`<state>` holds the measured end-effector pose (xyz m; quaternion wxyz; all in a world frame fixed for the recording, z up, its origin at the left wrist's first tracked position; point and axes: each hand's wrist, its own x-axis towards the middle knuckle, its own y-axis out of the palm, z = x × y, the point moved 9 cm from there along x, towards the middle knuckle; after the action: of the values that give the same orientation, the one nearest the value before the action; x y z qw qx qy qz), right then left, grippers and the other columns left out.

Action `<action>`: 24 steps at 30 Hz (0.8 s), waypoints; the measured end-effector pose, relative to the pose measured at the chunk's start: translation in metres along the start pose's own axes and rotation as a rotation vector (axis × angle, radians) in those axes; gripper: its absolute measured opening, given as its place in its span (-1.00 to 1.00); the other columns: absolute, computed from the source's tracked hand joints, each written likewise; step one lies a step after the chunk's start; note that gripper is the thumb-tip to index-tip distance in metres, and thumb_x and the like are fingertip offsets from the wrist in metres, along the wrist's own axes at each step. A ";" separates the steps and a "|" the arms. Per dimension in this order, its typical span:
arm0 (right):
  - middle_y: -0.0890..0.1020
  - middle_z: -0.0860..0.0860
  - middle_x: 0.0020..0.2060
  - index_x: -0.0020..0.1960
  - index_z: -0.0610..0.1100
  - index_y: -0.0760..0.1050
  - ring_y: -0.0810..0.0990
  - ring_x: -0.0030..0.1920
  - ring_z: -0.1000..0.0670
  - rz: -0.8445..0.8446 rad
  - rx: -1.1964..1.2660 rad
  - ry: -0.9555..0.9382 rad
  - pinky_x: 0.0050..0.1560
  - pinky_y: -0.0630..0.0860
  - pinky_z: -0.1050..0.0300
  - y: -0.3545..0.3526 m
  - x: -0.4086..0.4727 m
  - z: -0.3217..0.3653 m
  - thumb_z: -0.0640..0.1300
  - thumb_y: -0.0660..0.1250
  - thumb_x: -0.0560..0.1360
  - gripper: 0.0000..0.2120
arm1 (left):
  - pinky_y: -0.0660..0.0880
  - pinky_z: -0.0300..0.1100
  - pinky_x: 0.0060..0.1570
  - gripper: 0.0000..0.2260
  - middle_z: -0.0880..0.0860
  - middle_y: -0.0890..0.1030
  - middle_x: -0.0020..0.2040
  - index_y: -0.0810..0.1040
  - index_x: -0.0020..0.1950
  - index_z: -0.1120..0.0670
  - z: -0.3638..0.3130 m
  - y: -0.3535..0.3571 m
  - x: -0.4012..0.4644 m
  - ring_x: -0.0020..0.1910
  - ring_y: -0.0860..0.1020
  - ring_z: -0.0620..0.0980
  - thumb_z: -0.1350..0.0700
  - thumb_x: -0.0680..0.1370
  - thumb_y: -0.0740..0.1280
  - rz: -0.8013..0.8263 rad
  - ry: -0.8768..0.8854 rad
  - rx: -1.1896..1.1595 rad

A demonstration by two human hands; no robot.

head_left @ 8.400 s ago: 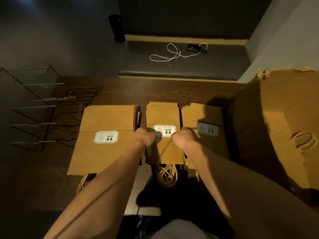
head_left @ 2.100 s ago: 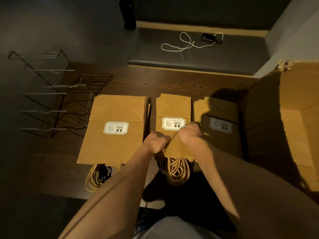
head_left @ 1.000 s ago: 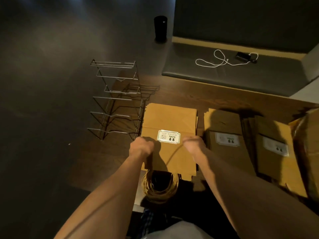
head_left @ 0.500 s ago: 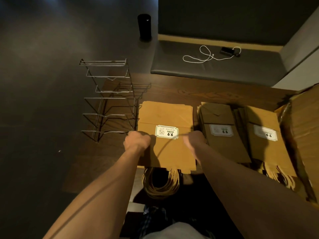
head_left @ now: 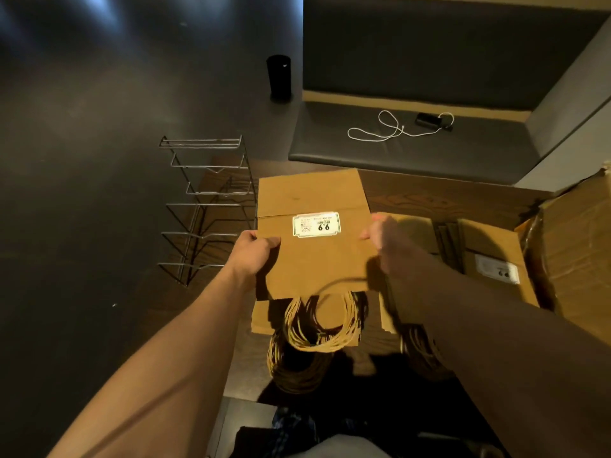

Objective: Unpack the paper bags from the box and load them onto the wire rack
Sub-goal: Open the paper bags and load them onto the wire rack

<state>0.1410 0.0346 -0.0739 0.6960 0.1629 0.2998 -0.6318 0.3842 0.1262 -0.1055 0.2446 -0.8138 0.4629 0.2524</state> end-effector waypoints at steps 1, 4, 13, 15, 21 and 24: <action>0.54 -0.17 0.02 0.32 -0.20 0.42 0.56 0.06 -0.21 0.004 0.008 -0.048 -0.02 0.56 -0.06 0.000 0.001 0.016 -0.45 0.20 0.45 -0.54 | 0.58 0.02 0.05 -0.89 0.14 0.64 0.00 0.46 0.05 0.09 -0.012 -0.003 -0.002 -0.09 0.62 0.06 0.15 0.58 0.35 -0.025 0.033 0.033; 0.59 -0.19 0.06 0.26 -0.11 0.50 0.56 0.04 -0.19 0.022 -0.095 -0.231 0.06 0.55 -0.11 0.000 -0.009 0.078 -0.51 0.23 0.39 -0.47 | 0.44 0.12 0.31 -0.43 0.14 0.52 0.29 0.23 0.46 0.05 -0.054 0.001 -0.003 0.23 0.51 0.16 0.08 0.50 0.36 -0.077 0.247 0.239; 0.55 0.09 -0.02 0.01 0.28 0.54 0.53 0.00 0.01 0.324 -0.927 -0.520 -0.10 0.49 0.11 0.012 -0.048 0.181 -0.29 0.35 0.44 -0.56 | -0.25 0.24 0.48 -0.14 0.04 -0.01 0.64 -0.05 0.62 -0.13 -0.192 0.079 -0.076 0.61 -0.17 0.11 -0.22 0.48 0.39 -0.097 1.061 1.166; 0.52 0.06 -0.01 0.08 0.28 0.50 0.50 -0.02 0.00 0.333 -1.155 -0.557 -0.12 0.48 0.10 0.019 -0.055 0.189 -0.25 0.37 0.44 -0.56 | 0.01 0.25 0.51 -0.22 0.04 0.34 0.52 0.10 0.60 -0.08 -0.198 0.097 -0.073 0.55 0.20 0.12 -0.18 0.48 0.41 0.076 0.949 1.235; 0.56 0.08 -0.01 0.08 0.14 0.55 0.53 0.12 -0.07 0.256 -1.359 -0.680 0.10 0.52 0.00 0.024 -0.058 0.194 -0.19 0.38 0.47 -0.72 | 0.41 -0.03 0.23 -0.82 -0.05 0.59 0.09 0.51 0.18 -0.11 -0.182 0.112 -0.073 0.14 0.53 -0.01 0.09 0.60 0.34 0.459 0.700 1.128; 0.45 0.01 0.31 0.36 0.13 0.39 0.33 0.39 -0.11 -0.239 -1.352 -1.009 0.37 0.22 -0.15 0.004 -0.069 0.221 -0.02 0.39 0.49 -0.53 | 0.49 0.01 0.20 -0.86 -0.02 0.62 0.06 0.53 0.14 -0.08 -0.176 0.095 -0.062 0.08 0.58 -0.01 0.12 0.62 0.32 0.438 0.622 0.737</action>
<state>0.1904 -0.0448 0.1376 0.6227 -0.6214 0.2816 -0.3833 0.3057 0.0110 0.0509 0.3069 -0.5944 0.7309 -0.1353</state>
